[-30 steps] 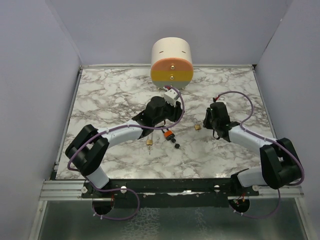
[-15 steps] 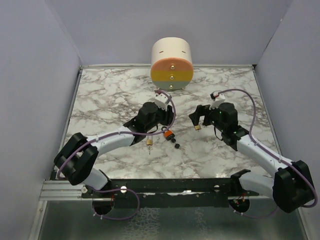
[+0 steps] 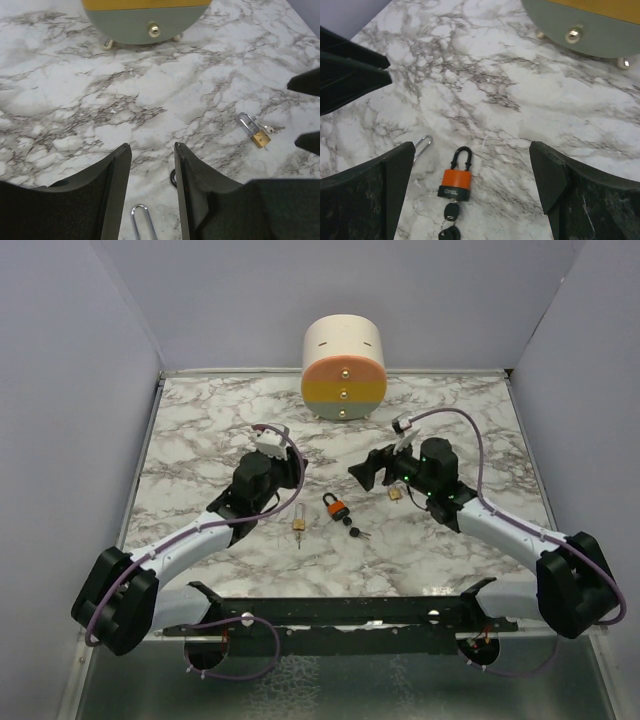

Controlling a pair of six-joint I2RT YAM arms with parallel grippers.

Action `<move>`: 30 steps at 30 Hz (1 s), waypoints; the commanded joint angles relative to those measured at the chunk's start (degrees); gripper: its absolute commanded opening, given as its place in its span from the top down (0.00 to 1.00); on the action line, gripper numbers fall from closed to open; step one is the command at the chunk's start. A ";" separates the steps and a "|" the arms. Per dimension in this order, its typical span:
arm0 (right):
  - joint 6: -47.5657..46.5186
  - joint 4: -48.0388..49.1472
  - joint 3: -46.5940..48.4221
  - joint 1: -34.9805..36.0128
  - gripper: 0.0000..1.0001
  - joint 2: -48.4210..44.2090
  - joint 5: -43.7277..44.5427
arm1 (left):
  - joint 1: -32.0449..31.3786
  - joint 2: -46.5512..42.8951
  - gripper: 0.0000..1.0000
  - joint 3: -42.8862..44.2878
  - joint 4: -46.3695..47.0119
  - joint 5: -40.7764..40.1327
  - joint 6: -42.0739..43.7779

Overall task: Lock with the key
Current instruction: Pick up the lock from the center of the board.

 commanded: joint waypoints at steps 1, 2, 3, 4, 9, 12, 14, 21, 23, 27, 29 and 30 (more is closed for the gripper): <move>-4.27 -2.11 3.85 8.08 0.01 3.38 6.80 | 4.50 -3.65 0.57 -2.66 -1.93 -1.51 -2.41; -4.55 -2.74 4.50 9.12 0.01 4.54 7.89 | 5.38 -4.34 0.57 -3.27 -2.07 -1.23 -2.53; -4.97 -3.30 4.96 10.03 0.01 5.65 8.17 | 6.22 -4.99 0.57 -3.67 -2.26 -1.04 -2.59; -5.17 -3.64 5.46 10.84 0.01 6.85 8.47 | 6.79 -5.51 0.57 -4.06 -2.61 -0.94 -2.49; -4.45 -7.04 8.10 13.62 0.03 12.73 11.22 | 7.90 -7.38 0.57 -5.17 -3.75 -1.27 -2.20; -2.62 -9.97 10.27 14.46 0.07 16.71 12.90 | 8.02 -7.90 0.59 -5.98 -3.77 -1.49 -1.99; -1.29 -10.78 10.56 14.86 0.07 18.66 12.93 | 8.10 -8.13 0.59 -6.38 -3.69 -1.70 -1.78; 1.09 -11.49 10.72 17.10 0.10 23.48 12.79 | 8.49 -8.12 0.59 -7.05 -3.14 -2.16 -1.79; 1.26 -12.09 10.88 18.03 0.11 24.39 13.90 | 8.63 -7.64 0.59 -6.82 -3.12 -1.98 -1.87; 1.14 -12.97 11.09 20.12 0.13 25.46 15.63 | 8.80 -6.36 0.59 -6.47 -2.78 -1.18 -2.43; 1.20 -13.94 11.52 20.89 0.14 26.29 17.44 | 8.89 -5.56 0.59 -6.07 -2.68 -0.60 -2.75; 1.39 -14.48 11.82 21.18 0.14 26.65 18.50 | 8.96 -5.19 0.59 -5.86 -2.62 -0.26 -2.85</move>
